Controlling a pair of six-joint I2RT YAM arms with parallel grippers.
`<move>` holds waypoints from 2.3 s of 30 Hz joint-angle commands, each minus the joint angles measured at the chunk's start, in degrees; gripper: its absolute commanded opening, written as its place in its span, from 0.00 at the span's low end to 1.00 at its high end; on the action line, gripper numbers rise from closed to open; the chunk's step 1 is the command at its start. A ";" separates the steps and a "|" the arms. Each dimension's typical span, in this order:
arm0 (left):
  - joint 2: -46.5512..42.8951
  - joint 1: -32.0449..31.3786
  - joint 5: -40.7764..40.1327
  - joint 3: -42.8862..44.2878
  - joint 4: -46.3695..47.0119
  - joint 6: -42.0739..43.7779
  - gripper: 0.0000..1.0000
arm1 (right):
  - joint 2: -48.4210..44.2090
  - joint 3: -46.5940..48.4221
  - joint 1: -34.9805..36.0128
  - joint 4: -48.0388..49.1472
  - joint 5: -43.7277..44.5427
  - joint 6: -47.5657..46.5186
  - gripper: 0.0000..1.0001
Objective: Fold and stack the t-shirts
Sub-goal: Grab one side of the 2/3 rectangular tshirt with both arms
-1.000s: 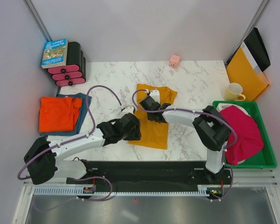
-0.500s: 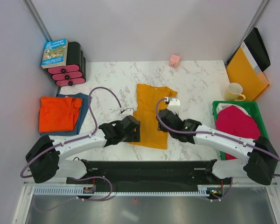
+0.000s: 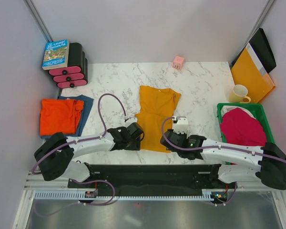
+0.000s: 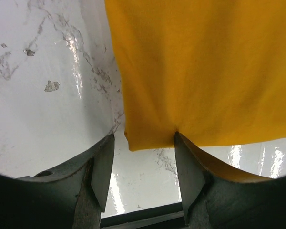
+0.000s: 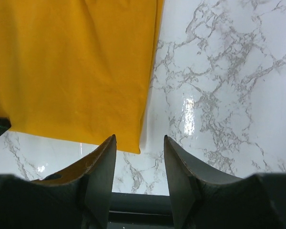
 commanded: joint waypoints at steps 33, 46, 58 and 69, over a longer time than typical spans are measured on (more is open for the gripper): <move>4.22 -0.08 5.44 -3.80 5.95 -3.62 0.02 | 7.55 -2.24 3.89 4.70 1.36 9.05 0.61; 3.51 -0.17 5.44 -3.45 5.60 -3.18 0.02 | 9.75 -0.47 3.98 3.65 3.56 9.22 0.62; 2.72 -0.17 5.44 -2.31 4.90 -1.95 0.02 | 15.11 -5.74 3.89 6.54 -1.00 13.61 0.57; 0.96 -0.17 4.92 -1.69 3.84 -1.68 0.02 | 18.89 -8.73 3.98 10.14 -7.16 16.95 0.24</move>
